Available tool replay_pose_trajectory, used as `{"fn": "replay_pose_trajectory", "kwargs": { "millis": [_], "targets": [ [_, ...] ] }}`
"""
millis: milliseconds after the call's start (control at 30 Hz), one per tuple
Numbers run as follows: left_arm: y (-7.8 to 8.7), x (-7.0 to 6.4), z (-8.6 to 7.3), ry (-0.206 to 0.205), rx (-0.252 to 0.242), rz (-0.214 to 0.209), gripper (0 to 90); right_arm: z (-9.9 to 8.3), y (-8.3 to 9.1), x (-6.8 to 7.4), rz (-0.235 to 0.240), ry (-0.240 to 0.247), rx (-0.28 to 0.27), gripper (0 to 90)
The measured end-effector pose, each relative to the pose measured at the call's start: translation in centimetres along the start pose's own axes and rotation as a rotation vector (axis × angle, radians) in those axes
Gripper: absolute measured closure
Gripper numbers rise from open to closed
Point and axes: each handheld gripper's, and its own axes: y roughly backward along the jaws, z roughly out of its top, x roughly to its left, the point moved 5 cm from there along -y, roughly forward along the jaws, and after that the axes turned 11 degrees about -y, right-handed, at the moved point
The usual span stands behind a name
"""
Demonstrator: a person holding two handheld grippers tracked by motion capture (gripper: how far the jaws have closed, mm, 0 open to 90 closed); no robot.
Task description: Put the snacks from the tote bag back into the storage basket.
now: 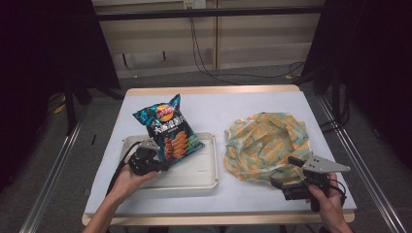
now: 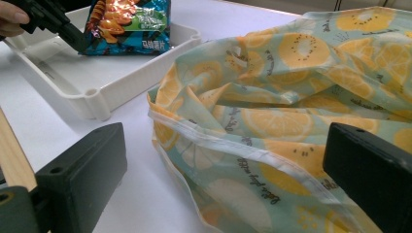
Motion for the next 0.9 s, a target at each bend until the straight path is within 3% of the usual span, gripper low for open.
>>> {"fn": "replay_pose_trajectory", "kwargs": {
  "millis": [267,400,900],
  "targets": [
    [0.0,0.5,-0.1,0.015,0.002,0.015,90.0,0.0,0.0,0.1,-0.002,0.007,0.001,1.4],
    [0.3,0.8,-0.3,0.008,0.030,0.055,90.0,0.0,-0.1,0.1,0.001,0.004,0.004,1.4],
    [0.5,2.6,-1.4,0.084,0.014,0.078,90.0,-0.1,-0.1,0.1,0.000,0.006,0.004,1.4]
  ]
}}
